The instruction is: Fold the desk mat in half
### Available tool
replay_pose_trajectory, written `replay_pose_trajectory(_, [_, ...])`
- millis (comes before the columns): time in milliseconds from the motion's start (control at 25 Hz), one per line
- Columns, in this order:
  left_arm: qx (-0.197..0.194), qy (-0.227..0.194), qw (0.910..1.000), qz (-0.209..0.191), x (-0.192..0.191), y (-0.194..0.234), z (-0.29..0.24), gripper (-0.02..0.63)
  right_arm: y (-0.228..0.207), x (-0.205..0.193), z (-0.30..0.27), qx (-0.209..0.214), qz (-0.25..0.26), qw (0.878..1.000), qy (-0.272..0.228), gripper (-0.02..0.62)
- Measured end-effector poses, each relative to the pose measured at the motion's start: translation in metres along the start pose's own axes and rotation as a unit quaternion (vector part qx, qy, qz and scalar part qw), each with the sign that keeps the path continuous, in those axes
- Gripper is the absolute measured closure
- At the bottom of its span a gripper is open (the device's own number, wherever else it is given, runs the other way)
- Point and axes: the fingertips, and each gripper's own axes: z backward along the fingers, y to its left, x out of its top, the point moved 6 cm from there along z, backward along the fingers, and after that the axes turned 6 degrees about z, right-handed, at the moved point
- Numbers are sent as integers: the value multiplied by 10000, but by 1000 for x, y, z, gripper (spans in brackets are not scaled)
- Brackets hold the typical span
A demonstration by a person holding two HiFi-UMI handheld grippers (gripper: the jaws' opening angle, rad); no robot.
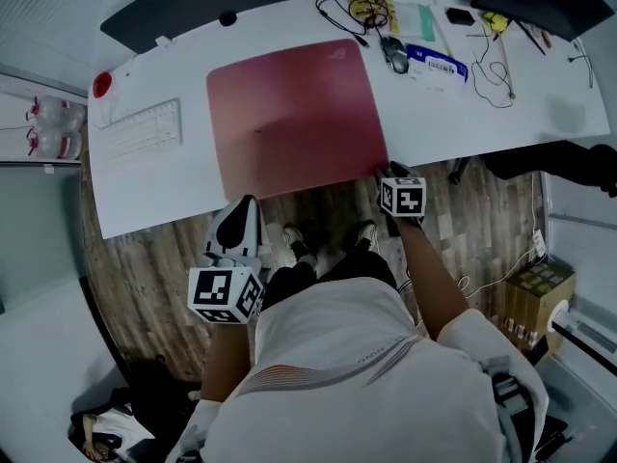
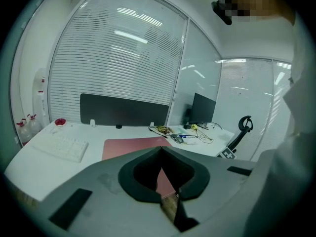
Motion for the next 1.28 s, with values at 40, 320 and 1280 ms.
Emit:
replay_pose_trajectory(40, [-3, -5, 10000, 8, 0, 1, 0, 594, 1, 0, 0, -35, 12, 10000, -40, 387])
replay_pose_trajectory(320, [-129, 6, 9999, 37, -1, 0, -3, 594, 1, -3, -3, 85, -258, 9995, -161, 479])
replay_pose_trajectory(1280, [167, -376, 9991, 132, -1, 33, 48, 594, 125, 82, 61, 1572, 426, 9718, -1704, 522])
